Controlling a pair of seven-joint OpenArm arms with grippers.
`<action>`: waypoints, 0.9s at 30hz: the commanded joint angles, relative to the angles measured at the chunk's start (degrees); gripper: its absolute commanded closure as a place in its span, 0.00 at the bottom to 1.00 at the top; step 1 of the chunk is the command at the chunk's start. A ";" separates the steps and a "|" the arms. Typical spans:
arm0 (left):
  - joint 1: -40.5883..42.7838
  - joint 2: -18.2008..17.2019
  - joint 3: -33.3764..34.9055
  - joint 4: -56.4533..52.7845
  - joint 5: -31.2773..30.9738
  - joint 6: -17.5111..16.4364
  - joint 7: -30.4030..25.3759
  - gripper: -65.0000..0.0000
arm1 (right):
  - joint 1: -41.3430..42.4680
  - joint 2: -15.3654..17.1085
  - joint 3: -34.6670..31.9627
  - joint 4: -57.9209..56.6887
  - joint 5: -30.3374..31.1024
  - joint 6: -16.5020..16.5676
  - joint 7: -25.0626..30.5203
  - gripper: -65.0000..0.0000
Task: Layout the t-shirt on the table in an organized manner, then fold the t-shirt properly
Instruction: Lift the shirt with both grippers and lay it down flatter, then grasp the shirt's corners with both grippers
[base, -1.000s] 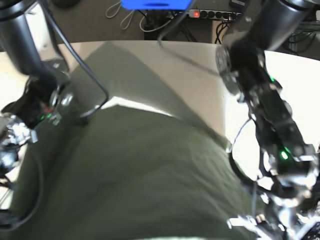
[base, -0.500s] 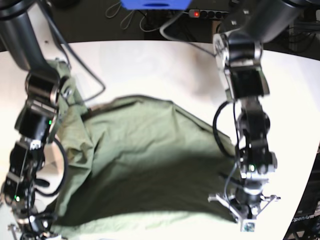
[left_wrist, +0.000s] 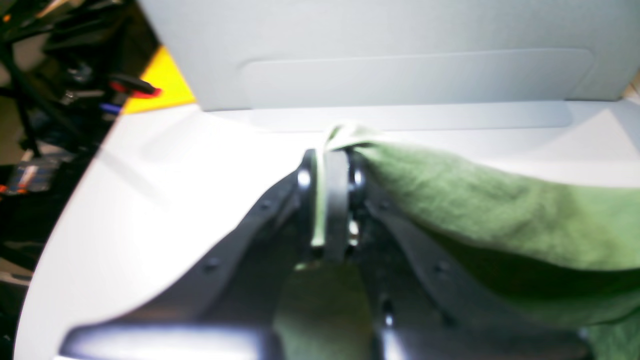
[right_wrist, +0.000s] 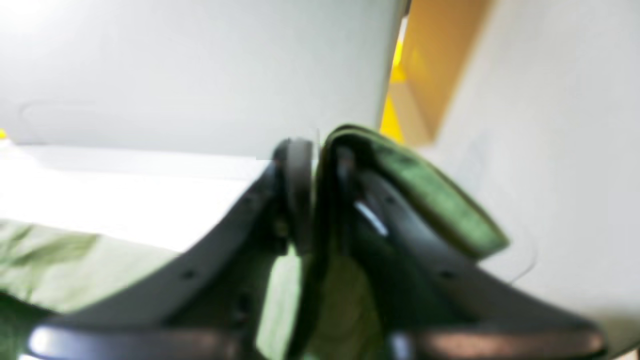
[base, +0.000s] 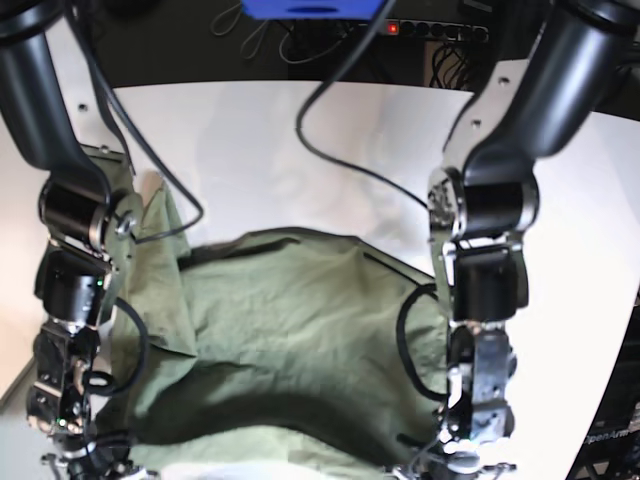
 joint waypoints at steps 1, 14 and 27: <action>-3.18 -0.05 -0.05 -1.85 -0.11 0.40 -1.23 0.94 | 2.27 0.56 -0.09 0.28 0.62 0.07 1.57 0.73; 1.30 -0.41 -0.23 -0.18 -0.11 -0.04 -1.50 0.53 | -13.47 3.20 0.44 16.63 0.80 0.07 -5.02 0.45; 35.24 -0.49 -0.93 29.71 -0.11 -0.21 5.10 0.53 | -43.18 -2.78 1.76 46.96 0.89 0.33 -6.78 0.45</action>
